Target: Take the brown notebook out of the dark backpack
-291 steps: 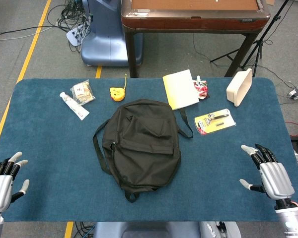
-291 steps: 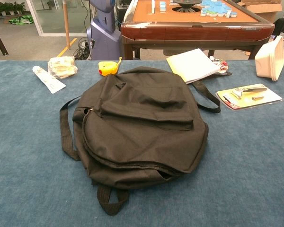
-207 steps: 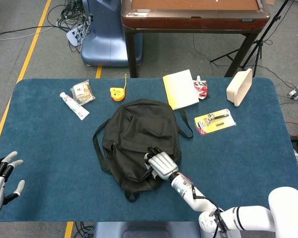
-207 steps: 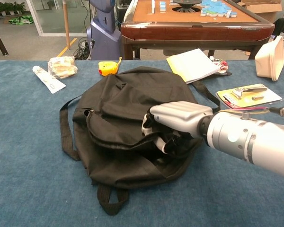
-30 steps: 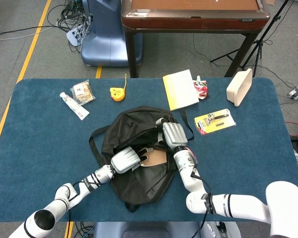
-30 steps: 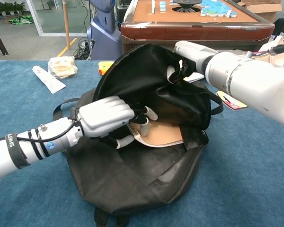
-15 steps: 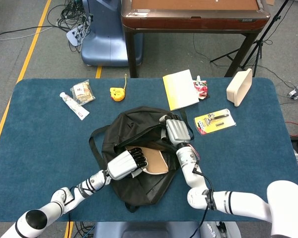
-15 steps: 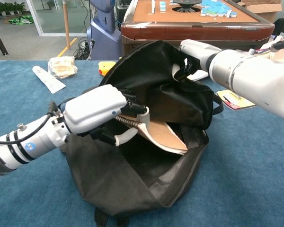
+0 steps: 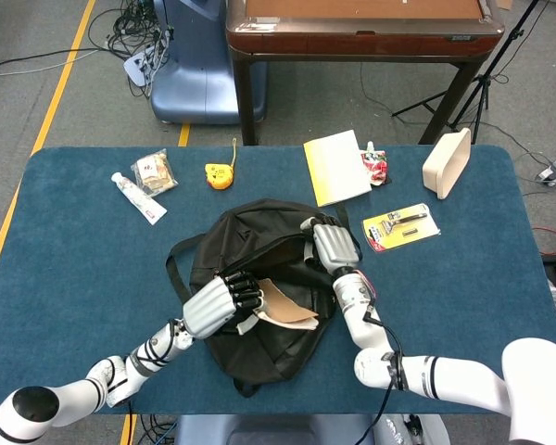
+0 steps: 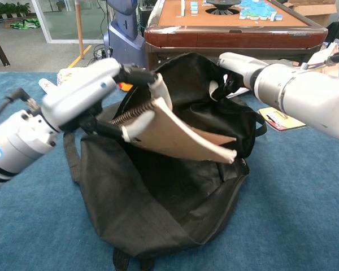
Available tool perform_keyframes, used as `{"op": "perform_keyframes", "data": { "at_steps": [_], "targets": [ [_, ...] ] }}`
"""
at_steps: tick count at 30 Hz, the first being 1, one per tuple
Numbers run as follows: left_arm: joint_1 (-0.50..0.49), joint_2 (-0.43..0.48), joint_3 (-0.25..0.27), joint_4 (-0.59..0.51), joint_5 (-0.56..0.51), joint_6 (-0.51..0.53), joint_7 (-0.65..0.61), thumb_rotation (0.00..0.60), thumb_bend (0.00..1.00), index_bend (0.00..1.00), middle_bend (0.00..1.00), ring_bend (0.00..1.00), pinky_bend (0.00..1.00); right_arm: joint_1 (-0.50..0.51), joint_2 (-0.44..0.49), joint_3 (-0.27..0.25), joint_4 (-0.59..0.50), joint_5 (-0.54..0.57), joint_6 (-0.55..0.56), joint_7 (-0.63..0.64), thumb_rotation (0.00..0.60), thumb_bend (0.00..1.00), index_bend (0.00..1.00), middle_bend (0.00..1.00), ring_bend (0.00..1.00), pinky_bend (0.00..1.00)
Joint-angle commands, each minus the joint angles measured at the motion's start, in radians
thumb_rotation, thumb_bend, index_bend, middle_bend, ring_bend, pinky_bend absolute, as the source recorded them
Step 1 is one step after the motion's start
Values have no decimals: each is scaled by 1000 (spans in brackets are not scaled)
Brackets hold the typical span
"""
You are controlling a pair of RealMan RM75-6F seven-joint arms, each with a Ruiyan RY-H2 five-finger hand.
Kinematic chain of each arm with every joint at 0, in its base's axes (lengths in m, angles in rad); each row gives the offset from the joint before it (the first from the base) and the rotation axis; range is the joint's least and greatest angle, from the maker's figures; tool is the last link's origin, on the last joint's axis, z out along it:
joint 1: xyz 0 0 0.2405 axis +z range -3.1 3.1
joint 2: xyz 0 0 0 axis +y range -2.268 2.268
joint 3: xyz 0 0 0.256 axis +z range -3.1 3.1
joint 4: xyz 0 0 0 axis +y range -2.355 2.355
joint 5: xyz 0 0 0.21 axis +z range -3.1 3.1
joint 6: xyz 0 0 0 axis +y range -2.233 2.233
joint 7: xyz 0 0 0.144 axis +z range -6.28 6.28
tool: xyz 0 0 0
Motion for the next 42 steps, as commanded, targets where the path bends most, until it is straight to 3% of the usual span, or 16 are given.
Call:
{"op": "perform_keyframes", "data": {
  "at_steps": [1,13,26,33,42],
  "targets": [
    [18,91,-32,-135,-3,43,11,600,488,658,639,436,320,-6,9,-9,-2,-10,-14,12,600,821,659,258,94,114],
    [74,312,-104,-413,-47,62,63,600,488,653,651,439,320,-39,83,-69,-74,-146,-81,83,600,791,599,229,93,114],
    [151,490,-179,-503,-116,67,79,600,488,638,651,439,320,-83,182,-195,-250,-338,-84,67,600,470,369,166,18,106],
    [150,500,-216,-500,-164,6,97,600,488,636,651,439,320,-95,262,-252,-366,-383,-78,15,600,59,79,60,0,74],
    [101,381,-262,-310,-220,-95,172,600,488,636,651,439,325,-212,396,-281,-454,-484,59,89,600,27,38,56,0,72]
  ]
}}
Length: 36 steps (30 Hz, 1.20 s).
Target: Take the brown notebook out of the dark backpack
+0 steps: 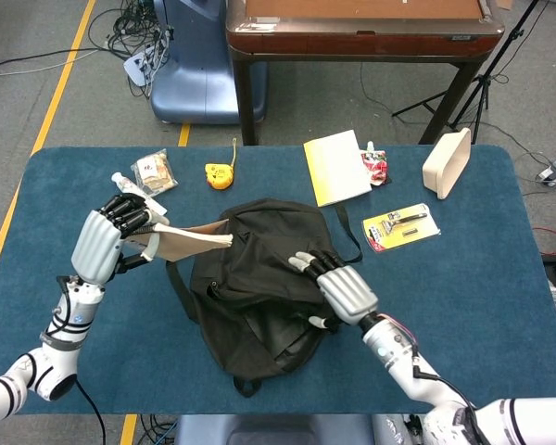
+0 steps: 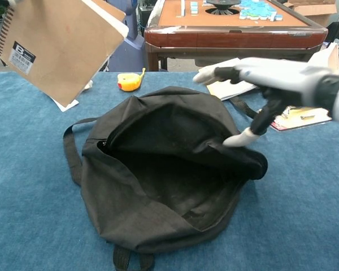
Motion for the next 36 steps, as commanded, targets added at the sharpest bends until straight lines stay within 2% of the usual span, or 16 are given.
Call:
{"op": "perform_keyframes", "data": {
  "at_steps": [1,10,14,18,20,22,23,25,27,28,30,36],
  "targets": [
    [-33,-67,-25,97,-24,-45,36,600,488,636,651,439,325,-54,70,-15,-30,-34,51,39,600,27,38,57,0,72],
    [-70,-179,-40,261,-37,-76,46,600,488,635,651,439,329,-126,176,-6,-40,-59,90,138,600,27,38,58,0,71],
    [-61,-225,7,316,-28,-114,100,600,488,616,651,439,335,-148,197,3,-31,-59,100,169,600,26,37,58,0,71],
    [-39,-225,69,286,-13,-168,182,600,488,574,623,439,341,-165,211,11,-24,-55,107,189,600,27,38,58,0,72],
    [-26,-194,93,200,-29,-225,246,600,486,541,564,428,345,-173,218,16,-22,-53,109,198,600,27,38,59,0,72],
    [-16,-142,106,77,-62,-289,326,600,473,455,486,384,345,-181,226,20,-25,-50,109,210,600,27,38,59,0,71],
    [-9,-100,109,-22,-99,-334,380,591,446,386,438,350,345,-186,233,24,-28,-50,111,221,600,27,38,59,0,71],
    [1,-23,109,-199,-174,-409,454,527,356,252,334,287,345,-196,242,28,-29,-53,116,234,600,26,38,59,0,71],
    [4,34,108,-321,-224,-453,501,393,271,121,235,221,345,-204,249,30,-27,-56,120,242,600,27,38,59,0,71],
    [6,63,108,-381,-246,-466,531,364,256,89,211,204,345,-210,252,31,-26,-56,121,246,600,27,38,59,0,71],
    [10,96,110,-448,-264,-474,569,346,225,20,148,163,345,-218,256,30,-24,-56,122,252,600,26,38,59,0,71],
    [43,162,103,-554,-255,-426,597,334,206,0,103,128,322,-246,268,17,-12,-61,120,262,600,28,38,59,0,71]
  ]
}}
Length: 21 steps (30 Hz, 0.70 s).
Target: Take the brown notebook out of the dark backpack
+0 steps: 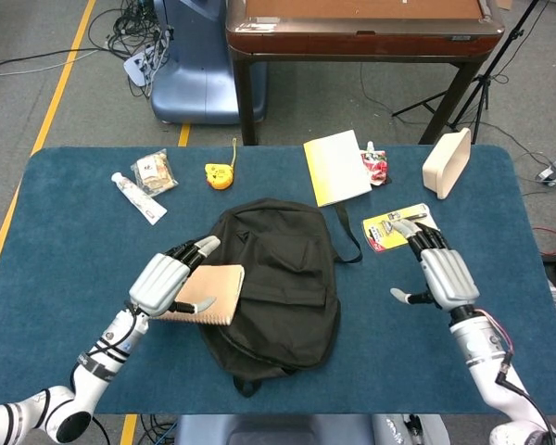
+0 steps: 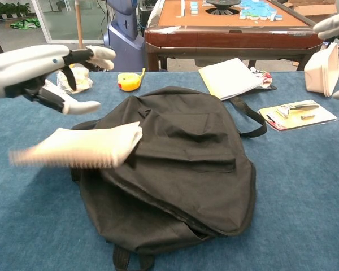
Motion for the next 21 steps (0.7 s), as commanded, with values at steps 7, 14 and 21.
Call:
{"op": "perform_keyframes", "data": {
  "at_steps": [7,14,21],
  "targets": [
    [90,96,-30,-40,-51,84,1,600,207,7,103,128,316,-54,32,-25,20,-37,27,8,600,139,37,94,0,71],
    [185,122,-38,40,-98,176,-61,600,207,98,103,129,294,-120,23,-61,91,-117,114,-51,600,276,170,218,62,121],
    [282,151,-10,87,-94,252,-104,600,206,115,103,119,256,-182,28,-89,123,-164,158,-26,600,278,221,240,87,142]
  ]
}}
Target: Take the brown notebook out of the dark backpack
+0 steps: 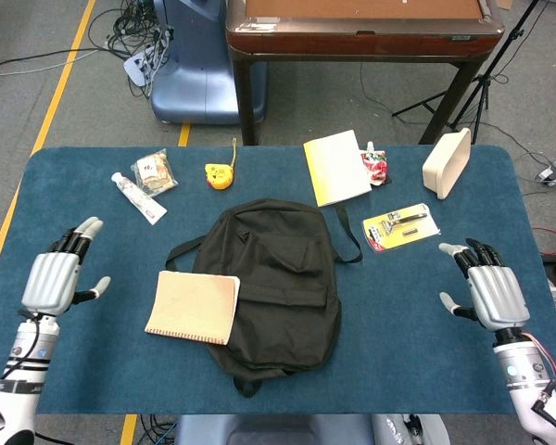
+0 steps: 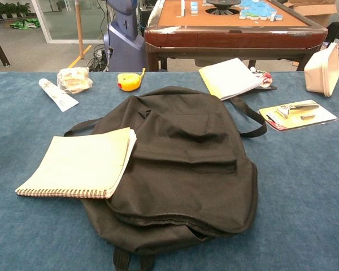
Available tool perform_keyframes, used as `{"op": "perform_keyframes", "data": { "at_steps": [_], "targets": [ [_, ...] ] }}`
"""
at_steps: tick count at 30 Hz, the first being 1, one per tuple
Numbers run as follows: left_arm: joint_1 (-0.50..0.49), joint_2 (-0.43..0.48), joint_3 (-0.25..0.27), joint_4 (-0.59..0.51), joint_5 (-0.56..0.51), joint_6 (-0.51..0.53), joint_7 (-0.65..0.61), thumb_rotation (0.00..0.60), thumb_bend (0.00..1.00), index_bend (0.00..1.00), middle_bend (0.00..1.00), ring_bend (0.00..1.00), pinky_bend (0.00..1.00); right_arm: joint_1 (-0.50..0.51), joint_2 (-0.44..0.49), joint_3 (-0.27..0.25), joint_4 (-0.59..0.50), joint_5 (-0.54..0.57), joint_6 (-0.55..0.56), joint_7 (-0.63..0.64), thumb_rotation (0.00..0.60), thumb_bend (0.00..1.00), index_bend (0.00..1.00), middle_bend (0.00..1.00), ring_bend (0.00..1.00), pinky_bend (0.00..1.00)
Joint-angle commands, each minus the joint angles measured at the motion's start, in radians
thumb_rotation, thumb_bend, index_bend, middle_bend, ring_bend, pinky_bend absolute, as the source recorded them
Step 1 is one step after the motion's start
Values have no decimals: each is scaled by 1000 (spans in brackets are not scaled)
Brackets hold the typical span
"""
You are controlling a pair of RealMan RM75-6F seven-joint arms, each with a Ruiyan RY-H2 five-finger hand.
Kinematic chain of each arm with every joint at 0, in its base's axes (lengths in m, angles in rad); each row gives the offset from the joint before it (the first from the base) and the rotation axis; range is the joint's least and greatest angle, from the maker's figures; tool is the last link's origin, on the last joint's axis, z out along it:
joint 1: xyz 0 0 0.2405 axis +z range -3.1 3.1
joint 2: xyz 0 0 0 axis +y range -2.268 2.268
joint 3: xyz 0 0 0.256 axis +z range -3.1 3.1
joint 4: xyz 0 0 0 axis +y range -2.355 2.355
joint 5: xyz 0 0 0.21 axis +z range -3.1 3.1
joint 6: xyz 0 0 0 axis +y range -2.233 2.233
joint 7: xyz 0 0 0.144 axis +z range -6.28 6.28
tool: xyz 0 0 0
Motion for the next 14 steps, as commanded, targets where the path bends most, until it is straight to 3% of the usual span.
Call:
{"op": "perform_keyframes", "data": {
  "at_steps": [1,14],
  "targets": [
    [51,4,20,34,18,55,-23,600,207,119,103,119,254,-33,4,-13,16,-31,23,37,600,278,223,240,87,142],
    [213,15,112,20,142,200,-21,600,207,149,103,119,236,-123,-2,-36,64,-137,97,130,600,277,250,240,87,142]
  ]
}}
